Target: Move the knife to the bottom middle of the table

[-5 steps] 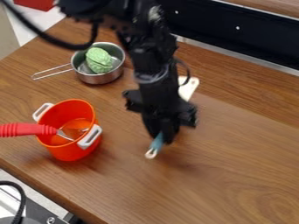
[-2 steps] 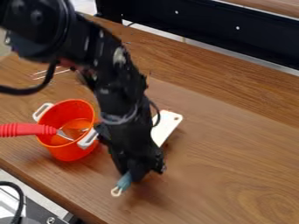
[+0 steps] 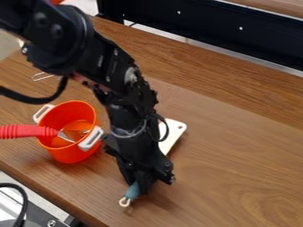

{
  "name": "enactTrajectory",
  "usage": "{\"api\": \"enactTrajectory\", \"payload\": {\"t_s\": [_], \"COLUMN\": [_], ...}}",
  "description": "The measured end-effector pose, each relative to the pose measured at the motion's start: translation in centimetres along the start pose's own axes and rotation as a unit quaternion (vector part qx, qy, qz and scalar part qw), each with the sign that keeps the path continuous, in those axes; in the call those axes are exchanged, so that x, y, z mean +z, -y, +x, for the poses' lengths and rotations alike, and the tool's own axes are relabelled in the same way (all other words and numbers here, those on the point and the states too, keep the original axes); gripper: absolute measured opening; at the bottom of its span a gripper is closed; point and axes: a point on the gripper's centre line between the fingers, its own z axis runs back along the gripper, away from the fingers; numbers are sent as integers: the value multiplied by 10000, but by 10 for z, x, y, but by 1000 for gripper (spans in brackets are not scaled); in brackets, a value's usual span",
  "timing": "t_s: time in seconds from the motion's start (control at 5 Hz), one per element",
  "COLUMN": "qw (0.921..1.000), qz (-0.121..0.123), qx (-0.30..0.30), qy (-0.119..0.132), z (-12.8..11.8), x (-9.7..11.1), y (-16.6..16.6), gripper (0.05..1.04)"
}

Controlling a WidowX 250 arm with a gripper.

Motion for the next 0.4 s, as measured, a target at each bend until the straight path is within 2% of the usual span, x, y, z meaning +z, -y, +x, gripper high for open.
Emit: {"api": "enactTrajectory", "payload": {"t_s": [0.4], "qw": [9997], "qz": [-46], "qx": [-75], "qy": [-213], "z": [-1], "x": [4], "y": [2], "gripper": [808]}}
